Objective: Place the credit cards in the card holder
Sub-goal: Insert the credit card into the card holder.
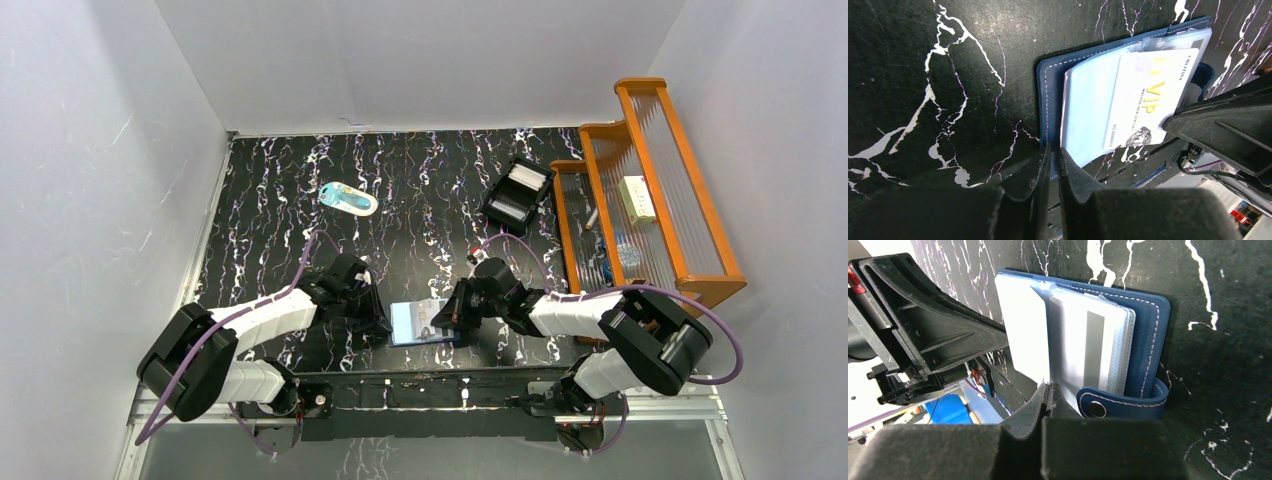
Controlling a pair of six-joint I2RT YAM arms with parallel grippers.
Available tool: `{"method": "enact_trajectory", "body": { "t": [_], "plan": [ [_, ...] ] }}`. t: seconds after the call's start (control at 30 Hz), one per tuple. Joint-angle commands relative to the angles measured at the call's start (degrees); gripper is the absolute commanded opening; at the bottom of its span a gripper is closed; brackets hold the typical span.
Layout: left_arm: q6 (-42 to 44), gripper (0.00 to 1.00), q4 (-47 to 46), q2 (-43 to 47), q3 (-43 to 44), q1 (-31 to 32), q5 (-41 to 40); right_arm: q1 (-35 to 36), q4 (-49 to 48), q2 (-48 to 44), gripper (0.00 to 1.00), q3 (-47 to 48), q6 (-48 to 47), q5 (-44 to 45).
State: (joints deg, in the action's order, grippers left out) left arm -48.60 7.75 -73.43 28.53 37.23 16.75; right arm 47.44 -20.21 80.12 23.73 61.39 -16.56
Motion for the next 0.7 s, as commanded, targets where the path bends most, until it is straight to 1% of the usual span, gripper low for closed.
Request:
{"method": "enact_trajectory", "body": {
  "t": [0.0,0.23,0.27,0.37,0.5,0.67],
  "plan": [
    [0.5,0.10,0.7,0.2,-0.9,-0.2,0.5,0.7,-3.8,1.2,0.00,-0.5,0.5,-0.8],
    [0.1,0.10,0.7,0.8,-0.9,-0.2,0.6,1.9,-4.3,4.1,0.00,1.0,0.4,-1.5],
    [0.1,0.10,0.7,0.8,-1.0,-0.2,0.6,2.3,-4.2,4.3,0.02,1.4,0.4,-1.5],
    [0.1,0.10,0.7,1.1,-1.0,-0.2,0.6,2.9,-1.7,4.7,0.15,2.9,-0.8,-0.9],
    [0.0,0.10,0.7,1.3,-1.1,-0.2,0.6,3.0,6.2,2.9,0.28,5.5,-3.4,2.3],
    [0.0,0.10,0.8,1.5,-1.1,-0.2,0.6,3.0,10.8,0.8,0.35,6.7,-4.9,4.8]
  ]
}}
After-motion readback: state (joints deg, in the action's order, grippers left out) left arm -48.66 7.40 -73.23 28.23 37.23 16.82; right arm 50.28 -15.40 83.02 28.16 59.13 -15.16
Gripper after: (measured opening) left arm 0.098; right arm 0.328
